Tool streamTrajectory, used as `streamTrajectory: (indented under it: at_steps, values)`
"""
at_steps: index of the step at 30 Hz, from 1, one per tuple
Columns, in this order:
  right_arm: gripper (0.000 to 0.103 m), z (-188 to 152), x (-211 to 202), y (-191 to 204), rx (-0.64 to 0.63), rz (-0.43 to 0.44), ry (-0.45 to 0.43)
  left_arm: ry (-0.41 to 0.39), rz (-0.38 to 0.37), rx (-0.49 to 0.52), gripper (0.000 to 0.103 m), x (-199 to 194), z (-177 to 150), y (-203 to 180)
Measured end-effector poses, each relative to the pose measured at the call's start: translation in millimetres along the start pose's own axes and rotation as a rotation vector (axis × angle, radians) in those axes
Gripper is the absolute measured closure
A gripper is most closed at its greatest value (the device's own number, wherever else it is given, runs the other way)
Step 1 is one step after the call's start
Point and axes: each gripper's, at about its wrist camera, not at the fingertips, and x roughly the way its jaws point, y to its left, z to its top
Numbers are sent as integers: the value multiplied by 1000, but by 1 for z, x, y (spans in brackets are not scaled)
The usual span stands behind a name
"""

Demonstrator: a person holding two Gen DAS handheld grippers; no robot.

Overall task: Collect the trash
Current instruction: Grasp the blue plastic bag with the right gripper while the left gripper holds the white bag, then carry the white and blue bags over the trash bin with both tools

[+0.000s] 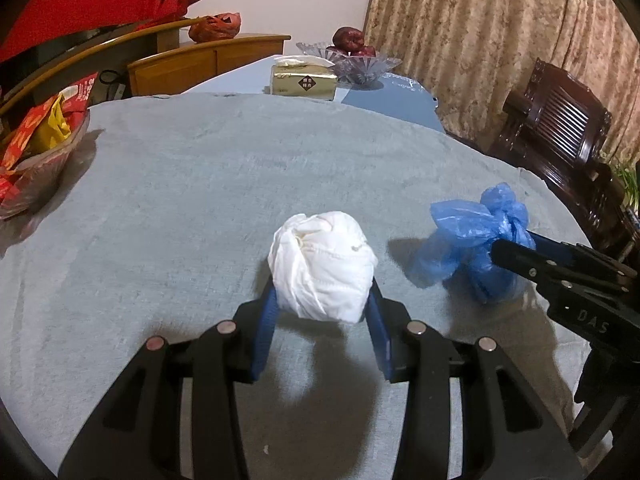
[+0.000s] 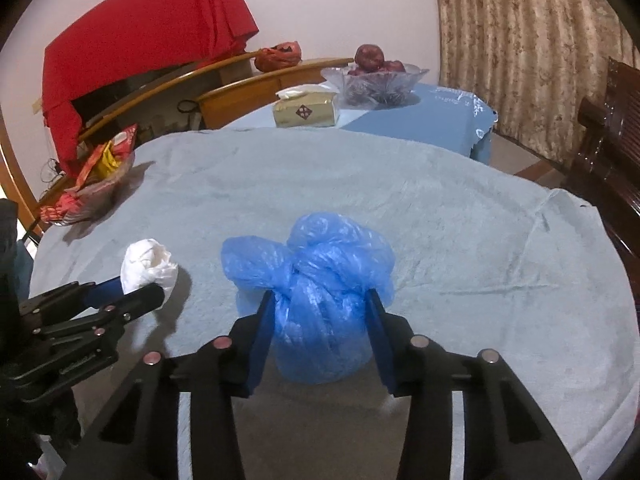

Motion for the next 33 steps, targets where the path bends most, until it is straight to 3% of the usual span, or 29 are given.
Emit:
streamTrajectory:
  at_steps: [18,33]
  values:
    - [59,-2,-84,-28,43,-56,-87,-62,-63,60,63,-49,12,-59]
    - [59,-21,-179,-51,58,-120,-168,-104,-142,117,63,-113,-4,-130]
